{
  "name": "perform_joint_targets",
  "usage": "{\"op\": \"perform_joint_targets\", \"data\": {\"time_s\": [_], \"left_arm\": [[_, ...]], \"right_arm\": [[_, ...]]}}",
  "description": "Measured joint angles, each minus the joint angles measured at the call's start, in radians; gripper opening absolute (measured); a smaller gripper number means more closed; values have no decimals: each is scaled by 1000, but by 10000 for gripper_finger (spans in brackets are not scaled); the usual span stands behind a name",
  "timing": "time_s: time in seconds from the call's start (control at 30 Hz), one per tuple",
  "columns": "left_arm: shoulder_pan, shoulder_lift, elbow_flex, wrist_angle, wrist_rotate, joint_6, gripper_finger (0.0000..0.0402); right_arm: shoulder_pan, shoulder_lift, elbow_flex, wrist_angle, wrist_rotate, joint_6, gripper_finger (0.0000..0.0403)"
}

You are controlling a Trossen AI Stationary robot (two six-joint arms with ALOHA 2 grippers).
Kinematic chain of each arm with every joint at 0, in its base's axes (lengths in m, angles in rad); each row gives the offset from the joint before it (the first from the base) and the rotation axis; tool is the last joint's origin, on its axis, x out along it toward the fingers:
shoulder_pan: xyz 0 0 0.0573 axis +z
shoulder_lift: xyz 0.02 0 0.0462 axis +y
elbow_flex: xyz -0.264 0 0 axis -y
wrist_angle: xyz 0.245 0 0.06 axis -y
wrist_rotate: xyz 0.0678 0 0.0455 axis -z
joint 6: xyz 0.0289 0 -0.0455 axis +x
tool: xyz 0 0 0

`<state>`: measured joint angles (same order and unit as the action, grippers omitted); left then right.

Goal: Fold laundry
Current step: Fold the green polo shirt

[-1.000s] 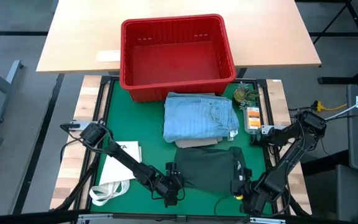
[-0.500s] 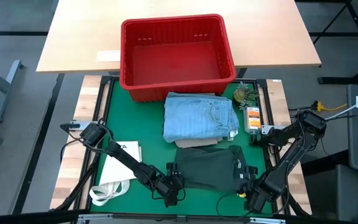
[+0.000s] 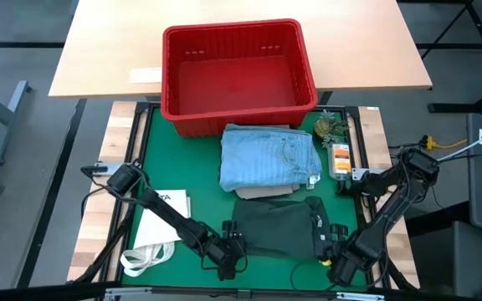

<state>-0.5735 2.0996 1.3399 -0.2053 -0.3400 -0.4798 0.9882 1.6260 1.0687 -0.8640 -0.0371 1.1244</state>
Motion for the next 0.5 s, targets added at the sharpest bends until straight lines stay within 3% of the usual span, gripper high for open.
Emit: {"op": "perform_joint_targets", "data": {"time_s": [0.2, 0.5], "left_arm": [[0, -52, 0, 7, 22, 15, 169], [6, -85, 3, 18, 17, 53, 169]], "right_arm": [[-9, 0, 0, 1, -36, 1, 39], [-16, -4, 0, -7, -78, -2, 138]]}}
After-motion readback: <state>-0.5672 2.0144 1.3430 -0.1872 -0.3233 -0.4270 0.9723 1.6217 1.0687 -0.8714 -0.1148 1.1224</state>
